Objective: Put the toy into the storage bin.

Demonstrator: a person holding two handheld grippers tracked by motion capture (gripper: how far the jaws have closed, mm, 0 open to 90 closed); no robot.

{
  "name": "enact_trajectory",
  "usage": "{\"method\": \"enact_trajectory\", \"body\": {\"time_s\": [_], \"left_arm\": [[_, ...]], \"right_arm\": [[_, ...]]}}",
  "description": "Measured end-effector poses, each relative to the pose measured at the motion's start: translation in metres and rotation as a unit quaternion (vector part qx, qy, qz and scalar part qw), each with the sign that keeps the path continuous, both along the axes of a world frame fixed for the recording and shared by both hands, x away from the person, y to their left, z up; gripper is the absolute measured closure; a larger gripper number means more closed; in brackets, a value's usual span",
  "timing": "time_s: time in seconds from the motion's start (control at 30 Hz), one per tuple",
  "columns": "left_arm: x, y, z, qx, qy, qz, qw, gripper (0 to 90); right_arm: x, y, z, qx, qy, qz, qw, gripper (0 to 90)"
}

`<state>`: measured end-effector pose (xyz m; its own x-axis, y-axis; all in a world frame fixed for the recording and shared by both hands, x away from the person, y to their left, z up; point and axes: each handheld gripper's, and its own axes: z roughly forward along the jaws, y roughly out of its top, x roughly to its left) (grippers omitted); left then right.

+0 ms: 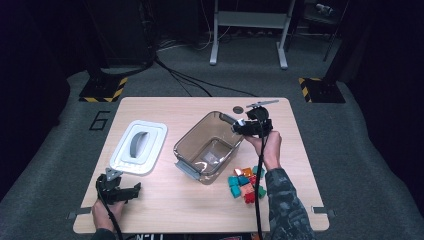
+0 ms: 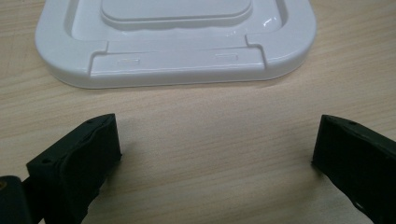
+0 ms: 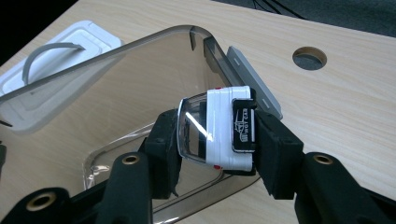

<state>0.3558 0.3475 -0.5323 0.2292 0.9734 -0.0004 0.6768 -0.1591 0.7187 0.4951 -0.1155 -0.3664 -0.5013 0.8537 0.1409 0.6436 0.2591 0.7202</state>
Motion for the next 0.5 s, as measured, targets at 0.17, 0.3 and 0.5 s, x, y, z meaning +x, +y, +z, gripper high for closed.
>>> {"method": "enact_trajectory", "body": {"time_s": [0.17,0.3,0.5], "left_arm": [[0.000,0.000,0.000,0.000,0.000,0.000,1.0000,0.7],[0.000,0.000,0.000,0.000,0.000,0.001,1.0000,0.7],[0.000,0.000,0.000,-0.001,0.001,0.002,1.0000,0.7]], "right_arm": [[-0.002,0.003,-0.001,-0.005,-0.002,-0.018,0.9998,48.3],[-0.007,0.001,0.003,0.000,-0.007,-0.023,0.9997,44.6],[-0.020,-0.016,0.010,0.018,-0.015,-0.025,0.9994,32.7]]}}
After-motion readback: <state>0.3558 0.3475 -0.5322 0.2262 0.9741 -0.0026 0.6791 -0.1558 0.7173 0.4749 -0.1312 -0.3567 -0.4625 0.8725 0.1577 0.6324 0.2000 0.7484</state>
